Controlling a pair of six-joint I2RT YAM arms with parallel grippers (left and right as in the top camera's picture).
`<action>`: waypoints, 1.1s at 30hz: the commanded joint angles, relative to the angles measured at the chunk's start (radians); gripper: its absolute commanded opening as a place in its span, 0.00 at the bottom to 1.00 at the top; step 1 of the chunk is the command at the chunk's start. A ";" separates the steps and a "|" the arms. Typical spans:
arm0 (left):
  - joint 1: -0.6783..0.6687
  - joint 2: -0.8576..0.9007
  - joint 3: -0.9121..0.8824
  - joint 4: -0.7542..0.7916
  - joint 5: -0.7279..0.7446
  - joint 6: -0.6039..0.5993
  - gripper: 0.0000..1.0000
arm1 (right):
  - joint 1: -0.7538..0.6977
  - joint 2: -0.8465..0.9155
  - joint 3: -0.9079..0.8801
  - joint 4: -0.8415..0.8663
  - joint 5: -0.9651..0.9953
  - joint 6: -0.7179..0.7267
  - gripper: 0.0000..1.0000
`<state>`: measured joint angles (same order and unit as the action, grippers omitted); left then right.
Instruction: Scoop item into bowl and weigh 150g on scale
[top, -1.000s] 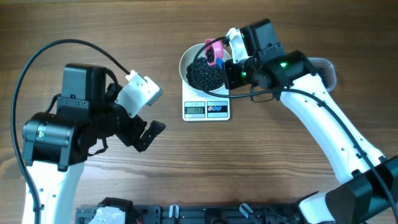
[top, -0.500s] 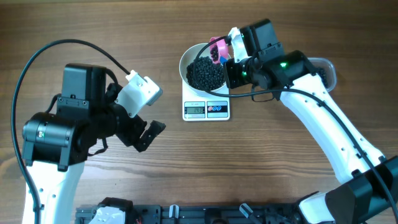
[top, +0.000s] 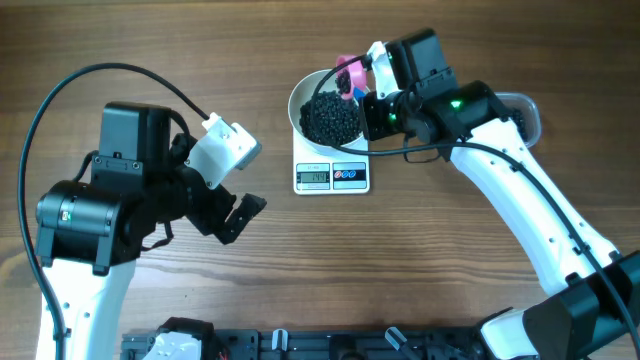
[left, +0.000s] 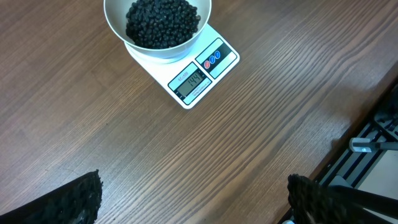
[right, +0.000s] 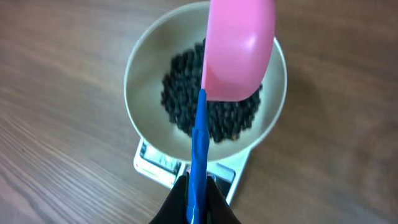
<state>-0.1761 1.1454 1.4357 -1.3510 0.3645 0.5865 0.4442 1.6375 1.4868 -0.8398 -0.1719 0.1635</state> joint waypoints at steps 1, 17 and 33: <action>0.007 -0.004 0.016 -0.001 0.012 0.012 1.00 | 0.003 -0.002 0.028 0.015 -0.064 0.031 0.04; 0.007 -0.004 0.016 -0.001 0.012 0.011 1.00 | 0.003 0.011 0.006 -0.044 0.076 0.025 0.04; 0.007 -0.004 0.016 -0.001 0.012 0.011 1.00 | 0.003 0.004 0.011 -0.003 -0.037 0.050 0.04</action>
<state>-0.1761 1.1454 1.4357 -1.3514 0.3645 0.5865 0.4442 1.6382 1.4887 -0.8566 -0.1532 0.1986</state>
